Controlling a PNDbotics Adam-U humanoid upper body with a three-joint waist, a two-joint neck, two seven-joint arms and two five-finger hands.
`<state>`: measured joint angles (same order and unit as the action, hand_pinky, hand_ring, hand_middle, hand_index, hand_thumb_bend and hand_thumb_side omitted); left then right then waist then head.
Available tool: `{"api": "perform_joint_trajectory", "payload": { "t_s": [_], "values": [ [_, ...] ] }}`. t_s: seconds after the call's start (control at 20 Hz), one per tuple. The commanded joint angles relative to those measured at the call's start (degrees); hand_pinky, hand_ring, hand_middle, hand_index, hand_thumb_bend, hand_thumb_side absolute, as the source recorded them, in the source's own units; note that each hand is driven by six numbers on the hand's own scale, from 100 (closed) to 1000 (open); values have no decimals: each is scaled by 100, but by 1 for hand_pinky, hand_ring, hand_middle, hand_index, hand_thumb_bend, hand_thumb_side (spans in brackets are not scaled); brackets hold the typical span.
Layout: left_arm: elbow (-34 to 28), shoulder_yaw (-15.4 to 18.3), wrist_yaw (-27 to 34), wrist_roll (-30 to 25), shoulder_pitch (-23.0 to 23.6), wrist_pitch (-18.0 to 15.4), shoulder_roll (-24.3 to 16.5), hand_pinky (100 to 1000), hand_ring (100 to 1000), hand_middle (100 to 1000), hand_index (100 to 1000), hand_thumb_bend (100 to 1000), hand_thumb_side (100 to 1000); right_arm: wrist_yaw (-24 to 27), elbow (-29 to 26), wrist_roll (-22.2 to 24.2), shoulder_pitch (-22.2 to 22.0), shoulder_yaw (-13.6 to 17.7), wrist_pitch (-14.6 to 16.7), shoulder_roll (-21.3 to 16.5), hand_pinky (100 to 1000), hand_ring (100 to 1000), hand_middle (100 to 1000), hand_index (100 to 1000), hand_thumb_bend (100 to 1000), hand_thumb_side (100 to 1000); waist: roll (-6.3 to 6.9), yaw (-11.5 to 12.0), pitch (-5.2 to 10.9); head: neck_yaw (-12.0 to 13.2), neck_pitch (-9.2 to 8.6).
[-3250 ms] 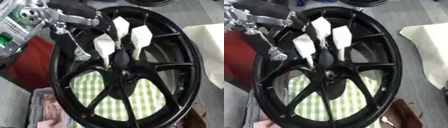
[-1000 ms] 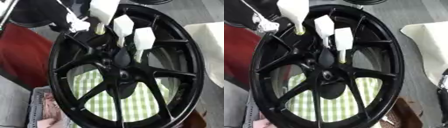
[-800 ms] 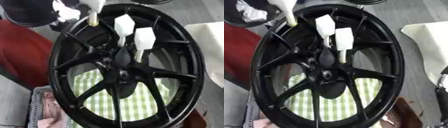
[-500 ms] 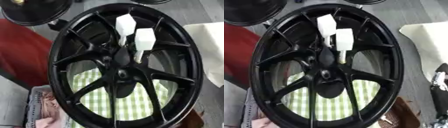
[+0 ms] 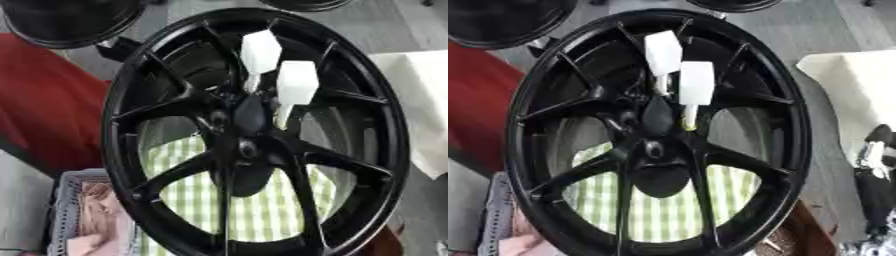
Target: Pull the pin out of the wheel hub.
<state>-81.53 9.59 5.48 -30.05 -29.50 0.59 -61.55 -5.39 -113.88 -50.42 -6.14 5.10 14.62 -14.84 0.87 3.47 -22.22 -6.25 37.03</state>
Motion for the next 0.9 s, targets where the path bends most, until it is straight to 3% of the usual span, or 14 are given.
{"api": "perform_joint_trajectory", "payload": {
  "t_s": [0.05, 0.1, 0.15, 0.3, 0.45, 0.5, 0.55, 0.6, 0.65, 0.7, 0.75, 0.9],
  "values": [
    [33, 199, -77, -210, 100, -155, -182, 1000, 843, 864, 924, 100, 678, -32, -71, -46, -17, 55, 65, -54, 435, 624, 555, 560, 310, 331, 2, 23, 167, -15, -103],
    [48, 205, -139, -295, 141, -178, -169, 1000, 851, 865, 927, 100, 771, -27, -71, -44, -18, 56, 70, -62, 435, 625, 556, 560, 311, 331, -3, 30, 174, -11, -108],
    [60, 214, -191, -370, 161, -194, -158, 1000, 850, 864, 927, 100, 781, -22, -71, -42, -20, 56, 73, -68, 435, 625, 556, 560, 311, 331, -6, 36, 181, -10, -109],
    [73, 243, -278, -420, 165, -207, -145, 990, 826, 816, 887, 100, 741, -10, -71, -39, -34, 61, 81, -83, 436, 626, 556, 560, 313, 331, -7, 49, 210, 6, -111],
    [64, 238, -271, -416, 142, -190, -141, 993, 833, 825, 898, 100, 731, -2, -71, -44, -45, 68, 90, -97, 437, 626, 557, 561, 315, 330, 1, 51, 233, 10, -121],
    [53, 229, -265, -418, 136, -184, -136, 1000, 859, 858, 926, 100, 711, 1, -71, -44, -46, 68, 93, -101, 437, 626, 557, 561, 315, 331, 3, 49, 238, 12, -124],
    [36, 214, -229, -453, 130, -194, -128, 1000, 897, 900, 950, 100, 651, 7, -71, -45, -45, 69, 96, -106, 437, 626, 557, 561, 315, 331, 5, 46, 243, 15, -126],
    [20, 206, -201, -497, 124, -223, -127, 1000, 922, 926, 960, 100, 528, 13, -71, -46, -44, 71, 100, -109, 437, 626, 557, 561, 313, 331, 6, 44, 247, 19, -130],
    [19, 206, -205, -528, 120, -256, -129, 1000, 923, 923, 957, 115, 492, 19, -71, -46, -43, 74, 105, -110, 437, 626, 557, 561, 313, 331, 6, 43, 249, 24, -135],
    [22, 209, -230, -534, 117, -286, -129, 1000, 924, 917, 954, 167, 519, 25, -71, -46, -41, 76, 109, -110, 438, 626, 557, 562, 313, 331, 7, 41, 252, 26, -138],
    [21, 208, -255, -525, 114, -311, -123, 1000, 925, 916, 955, 164, 539, 31, -71, -45, -41, 77, 111, -109, 438, 626, 557, 562, 313, 331, 6, 39, 254, 26, -141],
    [14, 202, -277, -481, 98, -335, -112, 1000, 908, 885, 937, 100, 598, 35, -71, -40, -48, 78, 119, -112, 438, 627, 557, 562, 316, 330, -1, 35, 263, 31, -135]
  ]
}}
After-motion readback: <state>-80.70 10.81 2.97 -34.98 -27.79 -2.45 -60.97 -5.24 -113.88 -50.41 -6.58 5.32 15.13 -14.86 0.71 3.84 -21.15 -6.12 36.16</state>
